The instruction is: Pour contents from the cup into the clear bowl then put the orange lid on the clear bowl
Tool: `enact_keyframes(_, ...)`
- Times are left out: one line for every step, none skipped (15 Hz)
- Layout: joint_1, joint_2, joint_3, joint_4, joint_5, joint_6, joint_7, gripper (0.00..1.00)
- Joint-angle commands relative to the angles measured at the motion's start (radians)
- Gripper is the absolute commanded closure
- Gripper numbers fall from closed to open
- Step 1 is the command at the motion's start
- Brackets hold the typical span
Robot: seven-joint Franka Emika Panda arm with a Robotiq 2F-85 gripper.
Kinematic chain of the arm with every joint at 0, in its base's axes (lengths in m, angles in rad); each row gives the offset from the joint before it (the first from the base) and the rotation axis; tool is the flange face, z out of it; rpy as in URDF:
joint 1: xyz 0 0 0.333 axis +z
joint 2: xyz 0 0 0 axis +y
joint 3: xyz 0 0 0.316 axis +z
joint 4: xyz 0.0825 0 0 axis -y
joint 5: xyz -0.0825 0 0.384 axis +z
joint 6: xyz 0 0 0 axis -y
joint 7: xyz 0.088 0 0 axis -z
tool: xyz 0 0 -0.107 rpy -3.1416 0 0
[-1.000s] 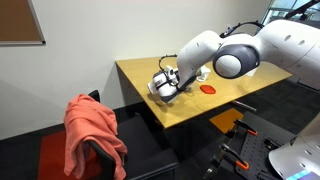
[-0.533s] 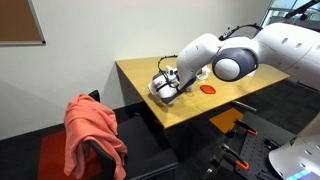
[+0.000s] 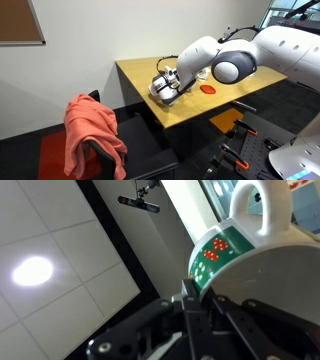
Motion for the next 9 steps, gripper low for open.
enact_keyframes(-0.019,-0.039,0.014,0.000,-0.014,0.007,-0.034,0.97)
enact_keyframes(-0.024,-0.059,0.023,-0.014,-0.006,0.022,-0.021,0.97)
enact_keyframes(-0.021,-0.087,0.020,-0.041,0.013,0.046,-0.007,0.97)
enact_keyframes(-0.024,-0.105,0.025,-0.053,0.020,0.059,0.001,0.97)
enact_keyframes(-0.025,-0.126,0.029,-0.064,0.030,0.072,0.012,0.97)
enact_keyframes(-0.026,-0.141,0.029,-0.071,0.038,0.083,0.019,0.97)
enact_keyframes(-0.024,-0.160,0.030,-0.080,0.045,0.089,0.027,0.97)
enact_keyframes(-0.023,-0.179,0.032,-0.088,0.054,0.089,0.035,0.97)
enact_keyframes(-0.027,-0.193,0.044,-0.090,0.052,0.084,0.039,0.97)
